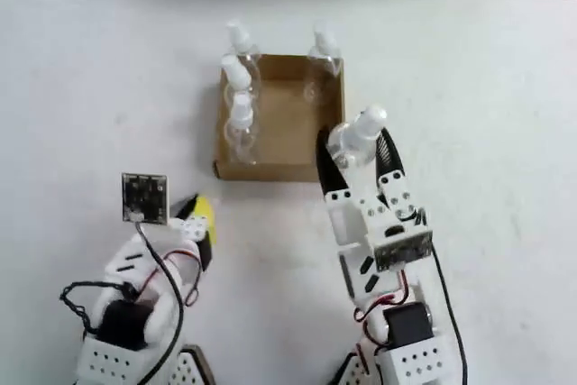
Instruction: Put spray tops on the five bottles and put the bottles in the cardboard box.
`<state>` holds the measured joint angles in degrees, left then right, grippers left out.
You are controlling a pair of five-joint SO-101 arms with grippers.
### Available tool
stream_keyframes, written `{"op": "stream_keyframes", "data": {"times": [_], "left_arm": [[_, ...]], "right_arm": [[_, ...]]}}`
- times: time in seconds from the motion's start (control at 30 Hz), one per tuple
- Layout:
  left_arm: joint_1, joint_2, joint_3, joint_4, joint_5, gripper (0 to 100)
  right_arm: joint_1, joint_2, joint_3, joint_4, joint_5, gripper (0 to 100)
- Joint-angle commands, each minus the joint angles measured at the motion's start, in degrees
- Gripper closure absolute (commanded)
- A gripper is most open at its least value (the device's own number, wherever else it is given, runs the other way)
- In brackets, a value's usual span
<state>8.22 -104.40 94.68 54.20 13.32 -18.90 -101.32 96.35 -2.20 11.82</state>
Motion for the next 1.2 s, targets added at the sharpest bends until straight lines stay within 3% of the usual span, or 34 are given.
{"op": "stream_keyframes", "data": {"times": [0.0,0.1,0.43,0.87,1.0,1.17], "left_arm": [[-2.2,-0.5,1.3,-0.3,-7.6,98],[-2.2,-0.4,2.3,0.3,-12.0,98],[-2.2,-0.4,2.3,7.6,-12.7,98],[-2.4,-0.2,2.3,8.0,-12.7,98],[-5.7,-0.2,2.3,7.9,-12.7,98],[-6.9,-0.2,2.3,7.6,-12.8,97]], "right_arm": [[0.4,0.4,0.4,-3.6,1.1,98.4],[0.4,0.5,-1.3,-3.1,1.1,98.4],[-1.9,2.9,-8.3,-0.7,1.1,98.4],[-2.1,38.6,-27.9,0.0,0.6,98.4],[-2.1,48.0,-30.8,-0.1,0.6,98.4],[-1.6,59.5,-31.4,-10.2,0.6,98.4]]}}
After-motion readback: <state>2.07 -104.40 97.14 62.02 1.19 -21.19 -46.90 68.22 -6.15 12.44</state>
